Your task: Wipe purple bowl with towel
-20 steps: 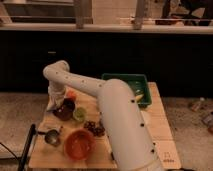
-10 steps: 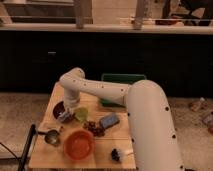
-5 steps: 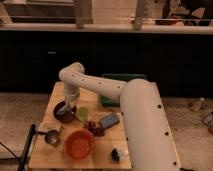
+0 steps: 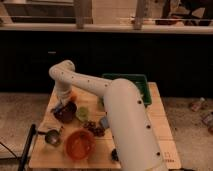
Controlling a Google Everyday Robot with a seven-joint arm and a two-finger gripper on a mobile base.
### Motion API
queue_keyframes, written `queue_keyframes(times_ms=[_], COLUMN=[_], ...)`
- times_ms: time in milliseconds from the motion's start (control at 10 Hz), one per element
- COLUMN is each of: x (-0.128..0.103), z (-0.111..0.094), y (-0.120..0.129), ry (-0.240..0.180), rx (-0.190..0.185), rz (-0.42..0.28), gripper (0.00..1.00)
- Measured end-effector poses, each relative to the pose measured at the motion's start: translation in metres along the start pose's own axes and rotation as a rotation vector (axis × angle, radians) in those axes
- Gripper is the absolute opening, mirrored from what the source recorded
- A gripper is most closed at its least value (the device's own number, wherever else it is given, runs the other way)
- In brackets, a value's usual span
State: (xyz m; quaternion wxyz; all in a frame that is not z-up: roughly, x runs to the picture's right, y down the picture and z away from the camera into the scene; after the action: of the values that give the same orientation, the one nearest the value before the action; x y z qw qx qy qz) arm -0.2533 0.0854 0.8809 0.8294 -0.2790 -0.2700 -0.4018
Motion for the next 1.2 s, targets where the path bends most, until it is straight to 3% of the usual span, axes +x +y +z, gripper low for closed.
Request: queue_keyframes(times_ms=[100, 200, 500, 800, 1200], x=[-0.018, -0.032, -0.057, -0.058, -0.036], z=[0.005, 0.006, 0.009, 0.009, 0.0], y=[-0.014, -0.012, 0.013, 0.037, 0.08], ry=[-0.016, -0.027, -0.054, -0.065, -0.049], rx=[-0.007, -0.012, -0.025, -0.025, -0.015], rz=[-0.054, -0.081, -0.103, -0.078, 0.009], gripper=[0.0, 0.0, 0.0, 0.0, 0.0])
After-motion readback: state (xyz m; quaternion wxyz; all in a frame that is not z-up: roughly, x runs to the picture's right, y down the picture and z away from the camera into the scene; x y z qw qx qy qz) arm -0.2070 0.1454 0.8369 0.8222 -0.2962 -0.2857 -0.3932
